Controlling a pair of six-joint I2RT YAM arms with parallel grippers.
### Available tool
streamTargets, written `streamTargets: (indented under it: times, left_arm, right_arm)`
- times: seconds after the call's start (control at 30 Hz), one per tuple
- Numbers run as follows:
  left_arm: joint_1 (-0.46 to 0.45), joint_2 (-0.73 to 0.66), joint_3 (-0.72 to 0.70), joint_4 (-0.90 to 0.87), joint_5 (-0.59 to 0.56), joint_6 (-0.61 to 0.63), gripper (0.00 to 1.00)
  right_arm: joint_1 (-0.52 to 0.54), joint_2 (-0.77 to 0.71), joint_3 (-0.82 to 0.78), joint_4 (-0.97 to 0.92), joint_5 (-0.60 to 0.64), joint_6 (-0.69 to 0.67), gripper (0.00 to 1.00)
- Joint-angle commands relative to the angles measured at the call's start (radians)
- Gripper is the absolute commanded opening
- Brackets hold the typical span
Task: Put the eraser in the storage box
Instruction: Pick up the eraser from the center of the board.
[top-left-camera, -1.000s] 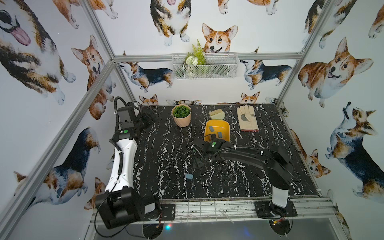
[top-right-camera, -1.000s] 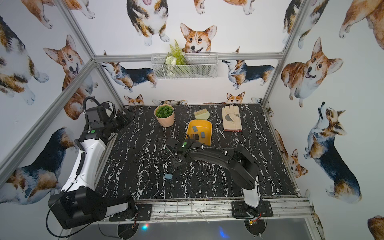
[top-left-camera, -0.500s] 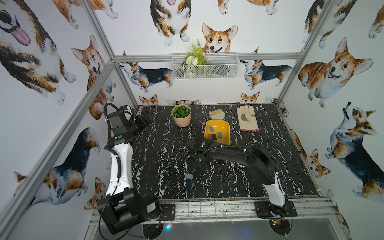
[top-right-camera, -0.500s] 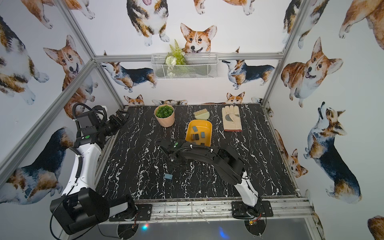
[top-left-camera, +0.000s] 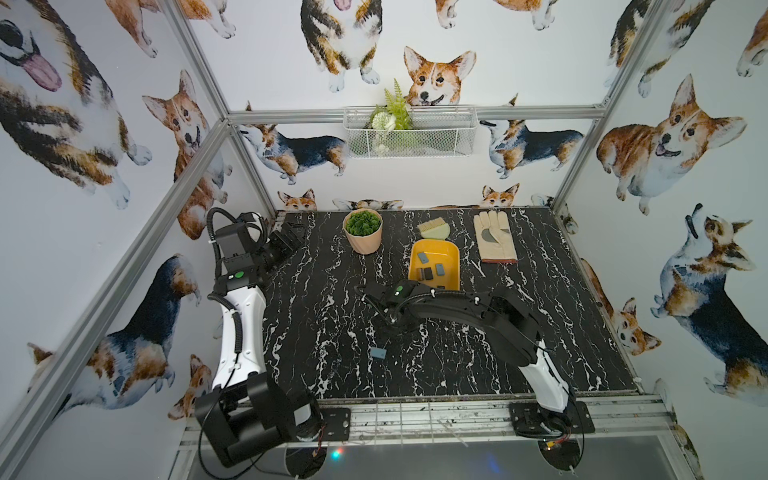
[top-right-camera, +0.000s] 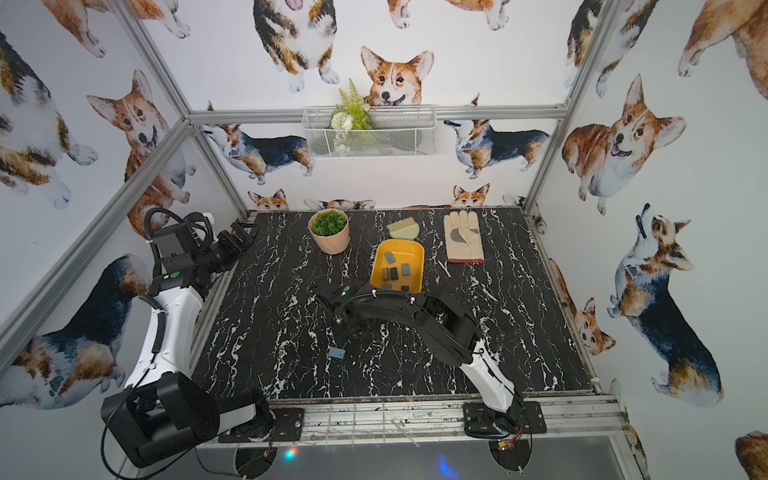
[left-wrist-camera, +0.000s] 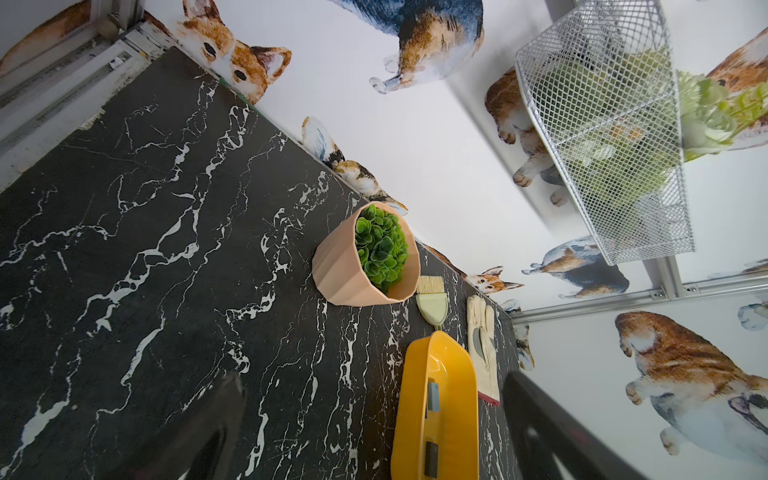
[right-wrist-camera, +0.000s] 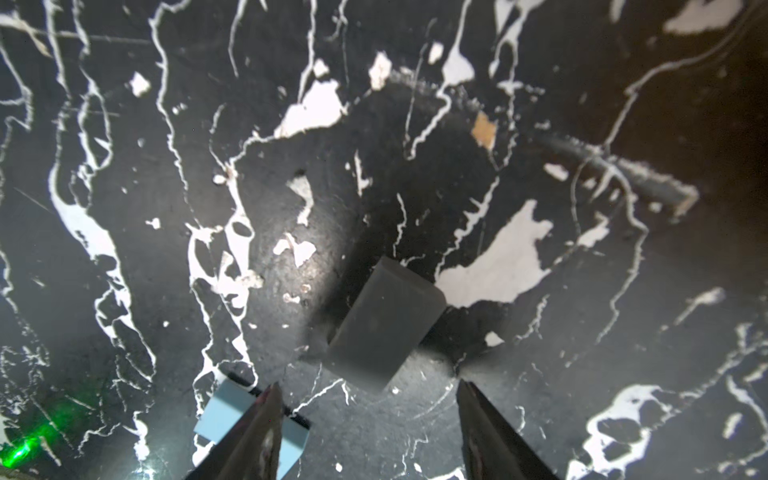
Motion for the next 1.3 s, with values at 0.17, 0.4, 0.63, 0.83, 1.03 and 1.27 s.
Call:
streamTargets:
  times: [0.17, 0.4, 0.63, 0.83, 1.03, 1.27]
  left_arm:
    - [0.01, 0.006, -0.003, 0.041, 0.022, -0.013, 1.0]
    - [0.012, 0.007, -0.008, 0.044, 0.023, -0.014, 1.0]
    - [0.014, 0.011, -0.01, 0.046, 0.025, -0.017, 1.0]
    - [0.015, 0.01, -0.012, 0.051, 0.026, -0.02, 1.0]
    - [0.015, 0.009, -0.013, 0.05, 0.027, -0.022, 0.99]
    - [0.016, 0.01, -0.014, 0.053, 0.028, -0.024, 0.99]
  right_arm:
    - [-0.017, 0.04, 0.039, -0.039, 0.01, 0.006, 0.67]
    - [-0.017, 0.065, 0.06, -0.05, 0.017, 0.0, 0.6]
    - [-0.008, 0.071, 0.077, -0.064, 0.036, -0.022, 0.4]
    - [0.014, 0.095, 0.133, -0.111, 0.082, -0.063, 0.37]
    - [0.019, 0.107, 0.141, -0.118, 0.093, -0.07, 0.38]
    - [0.013, 0.114, 0.148, -0.12, 0.105, -0.079, 0.42]
